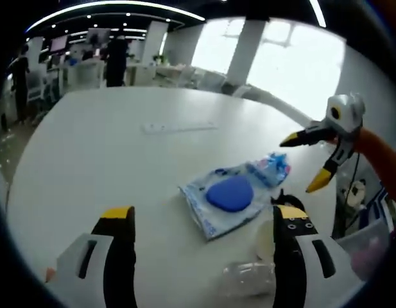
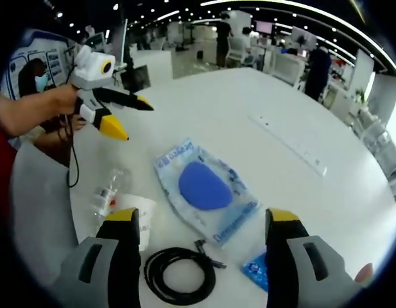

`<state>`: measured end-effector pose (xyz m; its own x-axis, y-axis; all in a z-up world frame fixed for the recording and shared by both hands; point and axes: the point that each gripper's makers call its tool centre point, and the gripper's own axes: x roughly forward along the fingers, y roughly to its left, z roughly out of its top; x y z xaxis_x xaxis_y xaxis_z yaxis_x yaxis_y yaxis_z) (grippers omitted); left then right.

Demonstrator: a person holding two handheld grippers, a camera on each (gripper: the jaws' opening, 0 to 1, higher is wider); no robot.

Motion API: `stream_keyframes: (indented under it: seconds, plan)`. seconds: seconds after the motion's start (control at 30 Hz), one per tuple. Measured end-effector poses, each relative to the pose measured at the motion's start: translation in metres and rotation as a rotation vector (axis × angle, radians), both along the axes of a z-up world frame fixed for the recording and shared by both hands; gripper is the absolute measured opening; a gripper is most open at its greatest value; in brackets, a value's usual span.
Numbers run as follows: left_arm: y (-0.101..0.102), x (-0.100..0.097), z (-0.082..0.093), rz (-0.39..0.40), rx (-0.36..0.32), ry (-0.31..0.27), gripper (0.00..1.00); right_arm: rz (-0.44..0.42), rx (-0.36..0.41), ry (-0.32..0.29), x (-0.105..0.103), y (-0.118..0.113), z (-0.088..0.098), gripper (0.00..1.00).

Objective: Arrange the tabletop items into an orderly group along one side of the table until the central work area is clear of visible clutter.

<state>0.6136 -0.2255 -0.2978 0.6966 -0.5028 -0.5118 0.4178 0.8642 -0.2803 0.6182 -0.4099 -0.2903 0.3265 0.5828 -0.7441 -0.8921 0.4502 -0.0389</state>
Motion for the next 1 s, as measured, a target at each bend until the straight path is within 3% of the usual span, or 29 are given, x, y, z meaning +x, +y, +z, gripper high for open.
stream_keyframes:
  seconds: [0.6,0.77,1.0]
  plan:
    - [-0.006,-0.066,0.020,-0.027,-0.040,-0.041,0.86,0.109,-0.067,0.073,-0.073,0.026,-0.011,0.72]
    - [-0.015,-0.093,0.027,-0.092,-0.087,-0.053,0.86,0.127,-0.076,0.089,-0.084,0.031,-0.018,0.70]
    - [-0.021,-0.114,0.037,-0.136,-0.100,-0.095,0.85,0.141,-0.095,0.103,-0.092,0.036,-0.029,0.69]
